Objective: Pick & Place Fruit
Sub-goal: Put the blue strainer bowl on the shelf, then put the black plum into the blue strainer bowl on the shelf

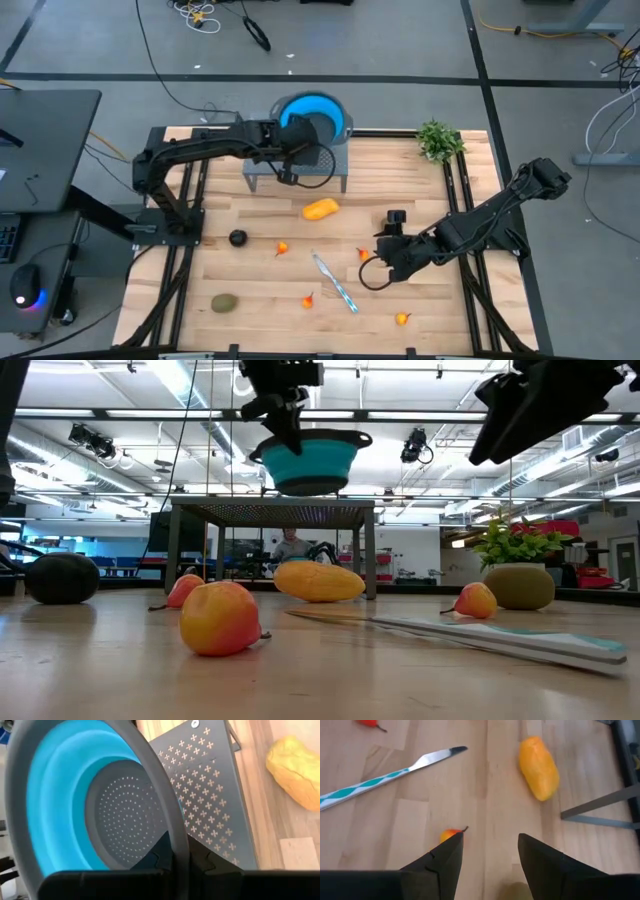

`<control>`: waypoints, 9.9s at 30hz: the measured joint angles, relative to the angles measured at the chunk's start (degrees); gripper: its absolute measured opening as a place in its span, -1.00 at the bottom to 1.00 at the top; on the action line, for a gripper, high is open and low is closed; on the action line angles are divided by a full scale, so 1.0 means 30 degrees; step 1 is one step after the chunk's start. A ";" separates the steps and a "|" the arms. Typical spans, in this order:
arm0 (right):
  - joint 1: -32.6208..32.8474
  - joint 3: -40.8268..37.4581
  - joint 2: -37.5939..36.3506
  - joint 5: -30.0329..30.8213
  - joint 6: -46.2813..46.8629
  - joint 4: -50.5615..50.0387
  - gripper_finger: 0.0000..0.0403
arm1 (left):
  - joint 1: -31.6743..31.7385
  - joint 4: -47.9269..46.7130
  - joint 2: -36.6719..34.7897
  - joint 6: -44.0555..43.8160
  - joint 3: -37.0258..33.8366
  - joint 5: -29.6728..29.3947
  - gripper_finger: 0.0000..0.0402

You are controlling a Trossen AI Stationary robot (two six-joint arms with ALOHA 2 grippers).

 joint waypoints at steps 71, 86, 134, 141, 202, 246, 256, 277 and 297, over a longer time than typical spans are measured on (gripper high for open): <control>0.0000 0.0000 0.0000 -0.0371 -0.0588 0.2108 -0.01 | -0.3100 -0.0758 -0.2001 -0.8346 -0.0957 0.2092 -0.22; -0.0258 -0.1806 0.0051 0.0127 0.0679 0.4741 -0.01 | -0.7236 0.3005 -0.2226 -1.3711 -0.6191 0.3100 -0.32; -0.3878 -0.8313 0.0058 0.0939 -0.5081 1.9292 -0.01 | -1.2421 0.6461 -1.1312 -2.7433 -1.9623 0.1190 -0.12; -0.4607 -0.8313 0.0058 -0.0057 -0.5601 1.9292 -0.01 | -1.2889 0.3239 -1.1312 -3.0304 -1.9623 0.2177 0.22; -0.5092 -0.8306 0.0058 -0.1063 -0.5179 1.9249 -0.01 | -1.3625 0.4335 -1.1304 -3.6025 -2.3878 -0.0097 0.60; -0.5086 -0.8298 0.0051 -0.1062 -0.4326 1.9067 -0.01 | -1.3497 0.8444 -1.1326 -2.4825 -1.7607 -0.4908 0.31; -0.5085 -0.8298 0.0051 -0.1063 -0.4013 1.8994 -0.01 | -0.9031 1.5773 -1.1326 -1.2574 -1.4275 -0.7086 0.33; -0.5107 -0.8371 0.0051 -0.0895 -0.4020 1.8705 -0.01 | 0.1815 2.0323 -0.7531 -1.0161 -1.3267 0.2340 0.36; -0.5697 -0.8393 0.0051 0.0986 -0.5491 2.2810 -0.01 | 0.2072 2.1922 -0.7049 -0.9083 -1.4187 -0.0327 0.37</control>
